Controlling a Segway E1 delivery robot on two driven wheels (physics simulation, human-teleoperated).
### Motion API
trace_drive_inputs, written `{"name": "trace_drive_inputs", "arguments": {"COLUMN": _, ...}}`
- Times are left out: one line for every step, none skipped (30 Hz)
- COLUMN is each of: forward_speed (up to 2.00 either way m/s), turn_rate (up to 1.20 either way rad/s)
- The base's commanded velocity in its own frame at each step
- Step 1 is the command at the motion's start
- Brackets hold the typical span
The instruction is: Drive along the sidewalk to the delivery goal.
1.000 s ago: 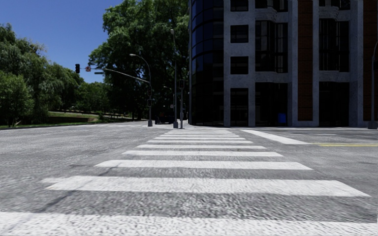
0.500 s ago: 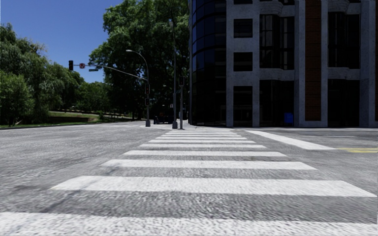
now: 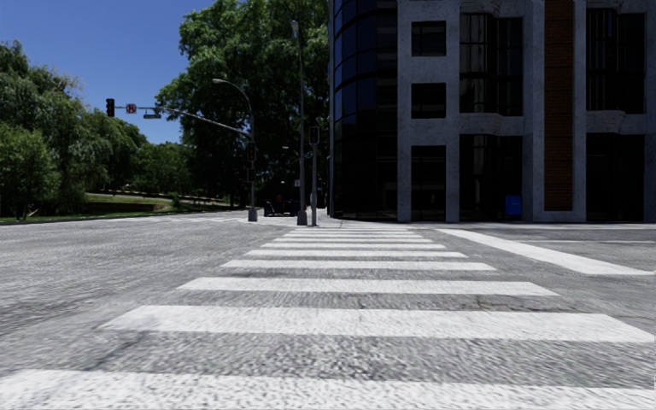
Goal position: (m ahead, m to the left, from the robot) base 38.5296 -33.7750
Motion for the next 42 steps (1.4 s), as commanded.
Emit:
{"name": "trace_drive_inputs", "arguments": {"forward_speed": 2.0, "turn_rate": 0.0}}
{"name": "trace_drive_inputs", "arguments": {"forward_speed": 2.0, "turn_rate": 0.0}}
{"name": "trace_drive_inputs", "arguments": {"forward_speed": 2.0, "turn_rate": 0.0}}
{"name": "trace_drive_inputs", "arguments": {"forward_speed": 2.0, "turn_rate": 0.0}}
{"name": "trace_drive_inputs", "arguments": {"forward_speed": 2.0, "turn_rate": 0.0}}
{"name": "trace_drive_inputs", "arguments": {"forward_speed": 2.0, "turn_rate": 0.0}}
{"name": "trace_drive_inputs", "arguments": {"forward_speed": 2.0, "turn_rate": 0.0}}
{"name": "trace_drive_inputs", "arguments": {"forward_speed": 2.0, "turn_rate": 0.0}}
{"name": "trace_drive_inputs", "arguments": {"forward_speed": 2.0, "turn_rate": 0.0}}
{"name": "trace_drive_inputs", "arguments": {"forward_speed": 2.0, "turn_rate": 0.0}}
{"name": "trace_drive_inputs", "arguments": {"forward_speed": 2.0, "turn_rate": 0.0}}
{"name": "trace_drive_inputs", "arguments": {"forward_speed": 2.0, "turn_rate": 0.0}}
{"name": "trace_drive_inputs", "arguments": {"forward_speed": 2.0, "turn_rate": 0.0}}
{"name": "trace_drive_inputs", "arguments": {"forward_speed": 2.0, "turn_rate": 0.0}}
{"name": "trace_drive_inputs", "arguments": {"forward_speed": 2.0, "turn_rate": 0.0}}
{"name": "trace_drive_inputs", "arguments": {"forward_speed": 2.0, "turn_rate": 0.0}}
{"name": "trace_drive_inputs", "arguments": {"forward_speed": 2.0, "turn_rate": 0.0}}
{"name": "trace_drive_inputs", "arguments": {"forward_speed": 2.0, "turn_rate": 0.0}}
{"name": "trace_drive_inputs", "arguments": {"forward_speed": 2.0, "turn_rate": 0.0}}
{"name": "trace_drive_inputs", "arguments": {"forward_speed": 2.0, "turn_rate": 0.0}}
{"name": "trace_drive_inputs", "arguments": {"forward_speed": 2.0, "turn_rate": 0.0}}
{"name": "trace_drive_inputs", "arguments": {"forward_speed": 2.0, "turn_rate": 0.0}}
{"name": "trace_drive_inputs", "arguments": {"forward_speed": 2.0, "turn_rate": 0.0}}
{"name": "trace_drive_inputs", "arguments": {"forward_speed": 2.0, "turn_rate": 0.0}}
{"name": "trace_drive_inputs", "arguments": {"forward_speed": 2.0, "turn_rate": 0.0}}
{"name": "trace_drive_inputs", "arguments": {"forward_speed": 2.0, "turn_rate": 0.0}}
{"name": "trace_drive_inputs", "arguments": {"forward_speed": 2.0, "turn_rate": 0.0}}
{"name": "trace_drive_inputs", "arguments": {"forward_speed": 2.0, "turn_rate": 0.0}}
{"name": "trace_drive_inputs", "arguments": {"forward_speed": 2.0, "turn_rate": 0.0}}
{"name": "trace_drive_inputs", "arguments": {"forward_speed": 2.0, "turn_rate": 0.0}}
{"name": "trace_drive_inputs", "arguments": {"forward_speed": 2.0, "turn_rate": 0.0}}
{"name": "trace_drive_inputs", "arguments": {"forward_speed": 2.0, "turn_rate": 0.0}}
{"name": "trace_drive_inputs", "arguments": {"forward_speed": 2.0, "turn_rate": 0.0}}
{"name": "trace_drive_inputs", "arguments": {"forward_speed": 2.0, "turn_rate": 0.0}}
{"name": "trace_drive_inputs", "arguments": {"forward_speed": 2.0, "turn_rate": 0.0}}
{"name": "trace_drive_inputs", "arguments": {"forward_speed": 2.0, "turn_rate": 0.0}}
{"name": "trace_drive_inputs", "arguments": {"forward_speed": 2.0, "turn_rate": 0.0}}
{"name": "trace_drive_inputs", "arguments": {"forward_speed": 2.0, "turn_rate": 0.0}}
{"name": "trace_drive_inputs", "arguments": {"forward_speed": 2.0, "turn_rate": 0.0}}
{"name": "trace_drive_inputs", "arguments": {"forward_speed": 2.0, "turn_rate": 0.0}}
{"name": "trace_drive_inputs", "arguments": {"forward_speed": 2.0, "turn_rate": 0.0}}
{"name": "trace_drive_inputs", "arguments": {"forward_speed": 2.0, "turn_rate": 0.0}}
